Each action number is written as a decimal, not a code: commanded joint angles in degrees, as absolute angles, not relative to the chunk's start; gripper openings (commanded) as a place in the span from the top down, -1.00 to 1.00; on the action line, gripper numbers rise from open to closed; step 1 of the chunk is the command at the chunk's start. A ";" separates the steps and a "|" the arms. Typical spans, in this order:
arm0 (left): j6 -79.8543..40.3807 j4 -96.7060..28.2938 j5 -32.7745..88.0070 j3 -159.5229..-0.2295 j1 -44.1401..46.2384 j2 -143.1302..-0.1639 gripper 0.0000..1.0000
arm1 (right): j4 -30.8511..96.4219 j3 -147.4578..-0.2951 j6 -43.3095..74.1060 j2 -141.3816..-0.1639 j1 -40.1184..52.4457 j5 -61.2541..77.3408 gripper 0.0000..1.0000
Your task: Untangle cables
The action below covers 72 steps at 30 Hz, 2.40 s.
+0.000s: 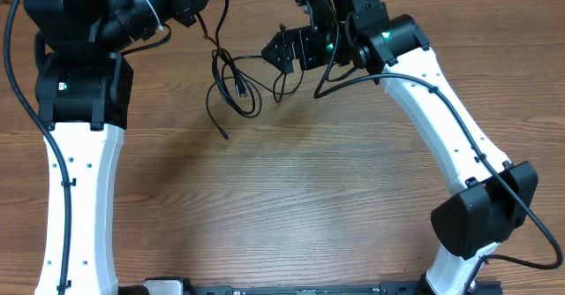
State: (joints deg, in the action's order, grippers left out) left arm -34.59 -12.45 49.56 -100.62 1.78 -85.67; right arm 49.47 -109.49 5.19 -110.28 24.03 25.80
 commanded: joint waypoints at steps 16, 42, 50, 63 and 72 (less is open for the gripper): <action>-34.74 -11.97 50.46 -102.54 1.91 -84.53 0.92 | 45.23 -108.95 -0.78 -120.36 24.38 29.71 -1.00; -35.05 -13.61 50.65 -102.54 1.96 -84.53 0.91 | 41.21 -108.99 -0.49 -120.51 27.90 34.30 0.92; -29.43 -20.01 45.78 -102.54 1.08 -84.62 0.92 | 47.77 -111.20 -0.01 -118.28 24.71 22.33 0.93; -21.74 -38.39 22.70 -102.48 0.25 -85.86 0.92 | 51.79 -112.36 2.11 -102.30 11.92 10.57 0.93; -21.61 -47.83 3.09 -102.48 0.25 -89.84 0.92 | 51.77 -117.19 2.07 -91.70 11.55 -1.52 0.93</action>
